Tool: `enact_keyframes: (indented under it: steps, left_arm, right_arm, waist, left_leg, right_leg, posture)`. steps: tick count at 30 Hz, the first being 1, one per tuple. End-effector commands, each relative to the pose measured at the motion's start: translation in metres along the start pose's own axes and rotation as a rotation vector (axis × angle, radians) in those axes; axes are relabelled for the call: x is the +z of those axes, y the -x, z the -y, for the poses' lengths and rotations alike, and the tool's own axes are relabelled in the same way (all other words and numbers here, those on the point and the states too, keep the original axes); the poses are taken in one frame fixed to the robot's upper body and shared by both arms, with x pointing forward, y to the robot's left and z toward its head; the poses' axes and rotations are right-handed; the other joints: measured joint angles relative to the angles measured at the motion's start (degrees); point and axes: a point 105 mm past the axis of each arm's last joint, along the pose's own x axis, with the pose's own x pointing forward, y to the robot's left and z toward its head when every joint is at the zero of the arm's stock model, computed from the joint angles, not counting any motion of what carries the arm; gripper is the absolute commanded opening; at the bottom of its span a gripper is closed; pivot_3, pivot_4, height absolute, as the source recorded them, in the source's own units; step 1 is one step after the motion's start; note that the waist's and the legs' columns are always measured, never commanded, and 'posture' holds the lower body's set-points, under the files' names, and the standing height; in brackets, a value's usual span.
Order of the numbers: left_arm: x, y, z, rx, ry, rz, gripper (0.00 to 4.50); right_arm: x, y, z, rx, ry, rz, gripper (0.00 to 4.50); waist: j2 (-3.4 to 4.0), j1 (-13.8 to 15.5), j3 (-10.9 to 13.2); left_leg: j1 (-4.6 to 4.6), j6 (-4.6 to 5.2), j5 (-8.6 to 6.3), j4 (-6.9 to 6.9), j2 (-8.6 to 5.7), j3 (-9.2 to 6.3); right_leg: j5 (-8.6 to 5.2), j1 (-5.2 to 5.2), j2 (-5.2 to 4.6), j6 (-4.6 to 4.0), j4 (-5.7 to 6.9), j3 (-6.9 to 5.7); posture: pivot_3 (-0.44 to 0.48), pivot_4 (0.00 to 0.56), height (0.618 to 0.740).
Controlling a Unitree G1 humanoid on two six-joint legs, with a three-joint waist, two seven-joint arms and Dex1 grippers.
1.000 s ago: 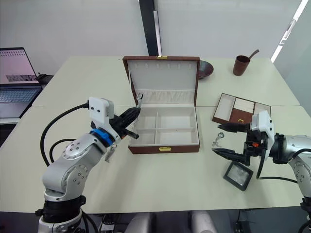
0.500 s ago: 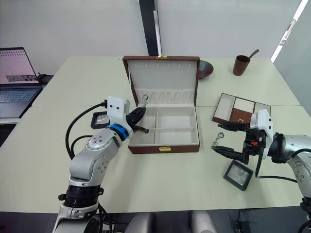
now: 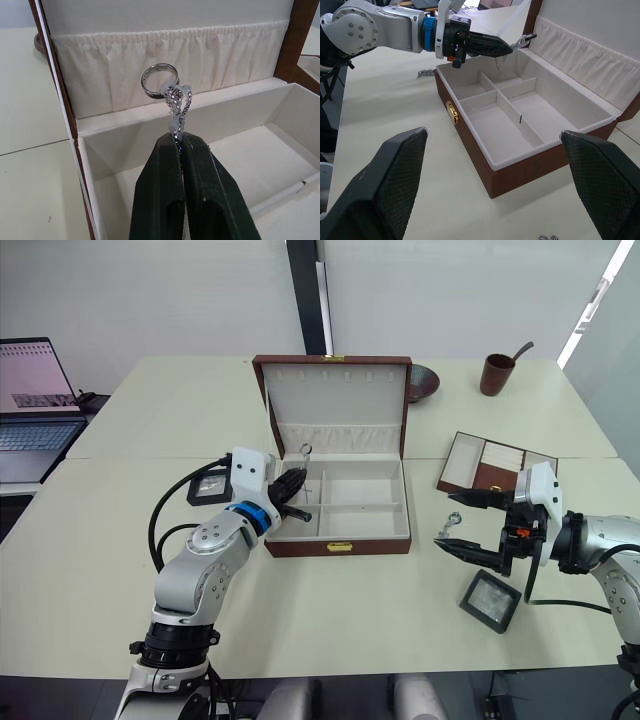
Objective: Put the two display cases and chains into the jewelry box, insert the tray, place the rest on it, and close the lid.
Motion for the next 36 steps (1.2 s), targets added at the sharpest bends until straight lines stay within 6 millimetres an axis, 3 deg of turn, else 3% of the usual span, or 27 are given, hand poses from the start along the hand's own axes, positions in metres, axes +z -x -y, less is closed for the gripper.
enact_keyframes:
  steps: [1, 16, 20, 31, 36]
  left_arm:
    - [0.003, 0.001, 0.001, 0.000, -0.012, 0.018, 0.03]
    - [0.000, 0.000, -0.001, 0.012, 0.003, 0.006, 0.03]
    - [0.007, 0.000, 0.002, -0.002, 0.024, 0.047, 0.98]
    - [0.015, 0.000, 0.010, -0.046, 0.036, 0.083, 4.48]
    - [0.016, 0.001, 0.019, -0.102, 0.041, 0.090, 4.48]
  right_arm:
    - [0.015, 0.005, 0.002, -0.018, 0.050, 0.023, 4.50]
    - [0.014, 0.006, 0.003, -0.024, 0.043, 0.017, 4.50]
    - [0.014, 0.006, 0.003, -0.025, 0.043, 0.016, 4.50]
    - [0.013, 0.006, 0.004, -0.029, 0.041, 0.016, 4.50]
    - [0.013, 0.006, 0.004, -0.032, 0.042, 0.016, 4.50]
  waist:
    - [0.00, 0.00, 0.00]
    - [0.00, 0.00, 0.00]
    - [0.00, 0.00, 0.00]
    - [0.00, 0.02, 0.00]
    - [0.00, 0.01, 0.00]
  left_leg:
    - [0.00, 0.00, 0.00, 0.00, 0.00, 0.00]
    - [0.00, 0.00, 0.00, 0.00, 0.00, 0.00]
    - [0.01, 0.00, 0.00, 0.00, 0.00, 0.00]
    - [0.00, 0.00, 0.00, 0.00, 0.00, 0.00]
    - [0.00, 0.00, 0.00, 0.00, 0.00, 0.00]
  right_leg:
    - [0.00, 0.00, 0.00, 0.00, 0.00, 0.00]
    - [0.00, 0.00, 0.00, 0.00, 0.00, 0.00]
    - [0.00, 0.00, 0.00, 0.00, 0.00, 0.00]
    - [0.00, 0.00, 0.00, 0.00, 0.00, 0.00]
    - [0.00, 0.00, 0.00, 0.00, 0.00, 0.00]
  posture:
    - [0.000, 0.150, 0.740]
    - [0.000, 0.150, 0.740]
    - [0.000, 0.150, 0.740]
    - [0.000, 0.150, 0.740]
    - [0.000, 0.150, 0.740]
